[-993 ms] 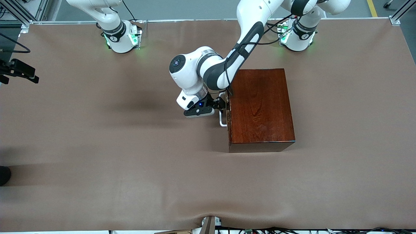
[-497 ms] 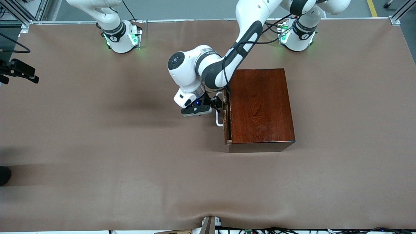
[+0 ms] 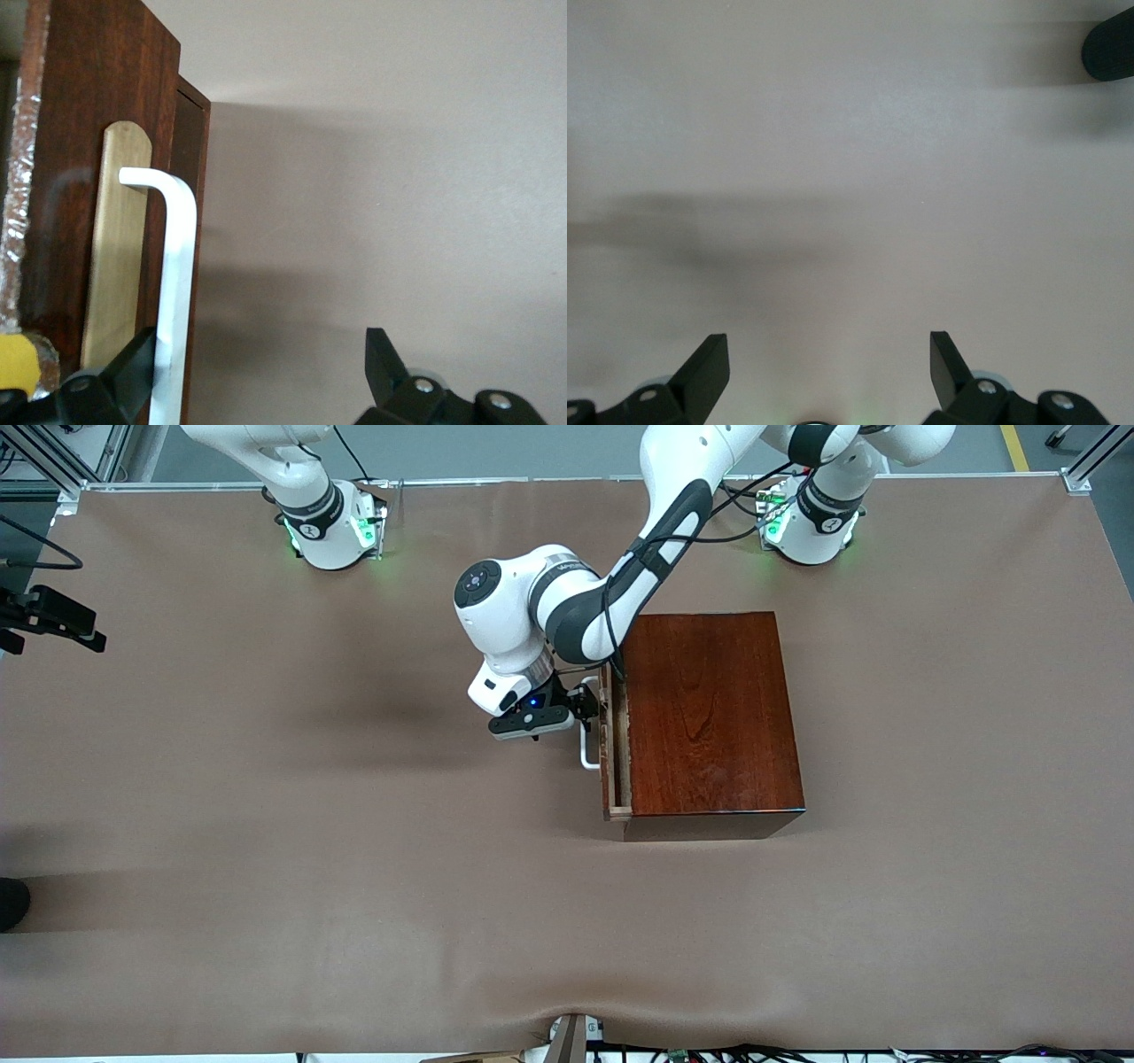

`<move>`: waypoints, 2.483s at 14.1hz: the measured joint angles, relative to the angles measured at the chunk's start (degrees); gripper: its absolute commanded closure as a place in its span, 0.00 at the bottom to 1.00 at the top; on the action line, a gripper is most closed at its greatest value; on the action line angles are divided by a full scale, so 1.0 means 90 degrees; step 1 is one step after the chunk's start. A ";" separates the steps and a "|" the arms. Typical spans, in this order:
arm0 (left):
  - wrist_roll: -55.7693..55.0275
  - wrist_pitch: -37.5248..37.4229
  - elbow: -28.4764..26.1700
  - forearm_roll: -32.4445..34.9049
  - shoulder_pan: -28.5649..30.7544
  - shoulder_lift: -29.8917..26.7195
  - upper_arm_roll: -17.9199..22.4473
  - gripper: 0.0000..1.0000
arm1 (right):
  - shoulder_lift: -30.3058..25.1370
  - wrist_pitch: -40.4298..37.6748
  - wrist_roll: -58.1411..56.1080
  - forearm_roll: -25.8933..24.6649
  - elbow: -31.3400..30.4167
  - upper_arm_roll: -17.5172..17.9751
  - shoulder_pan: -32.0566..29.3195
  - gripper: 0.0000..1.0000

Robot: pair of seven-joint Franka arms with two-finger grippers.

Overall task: Open drawer, take yellow block, close drawer
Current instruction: 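Pull the drawer open with the left gripper, away from the box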

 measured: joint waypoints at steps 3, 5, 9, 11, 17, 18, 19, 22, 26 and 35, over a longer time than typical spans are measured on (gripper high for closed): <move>-0.0102 0.0045 0.0000 0.0003 -0.0008 0.0006 0.0001 0.00 | 0.0000 0.0000 0.0000 0.0000 0.0000 0.0000 0.0000 0.00; -0.0118 0.0046 0.0000 0.0003 -0.0008 0.0006 0.0002 0.00 | 0.0000 0.0000 0.0000 0.0000 0.0000 -0.0001 0.0000 0.00; -0.0241 0.0087 0.0006 -0.0012 -0.0008 0.0007 0.0005 0.00 | 0.0000 0.0000 0.0000 0.0000 0.0000 -0.0001 0.0000 0.00; -0.0370 0.0252 0.0016 -0.0090 -0.0009 0.0007 -0.0003 0.00 | 0.0000 0.0000 0.0000 0.0000 0.0000 -0.0002 -0.0001 0.00; -0.0748 0.0392 0.0122 -0.0343 -0.0012 0.0014 -0.0029 0.00 | 0.0000 0.0000 0.0000 0.0000 0.0000 -0.0007 -0.0003 0.00; -0.0848 0.0398 0.0152 -0.0392 -0.0021 0.0017 -0.0042 0.00 | 0.0000 0.0000 0.0000 0.0000 0.0000 -0.0008 -0.0003 0.00; -0.0913 0.0405 0.0167 -0.0403 -0.0036 0.0027 -0.0047 0.00 | 0.0000 0.0000 0.0000 0.0000 0.0000 -0.0009 -0.0004 0.00; -0.1052 0.0415 0.0189 -0.0403 -0.0042 0.0050 -0.0034 0.00 | 0.0000 -0.0003 0.0000 0.0000 0.0000 -0.0018 -0.0006 0.00; -0.1142 0.0480 0.0192 -0.0405 -0.0043 0.0061 -0.0034 0.00 | 0.0000 -0.0004 0.0000 0.0000 -0.0001 -0.0020 -0.0006 0.00; -0.1460 0.0979 0.0332 -0.0458 -0.0089 0.0181 -0.0099 0.00 | 0.0002 -0.0004 0.0000 0.0000 -0.0003 -0.0021 -0.0006 0.00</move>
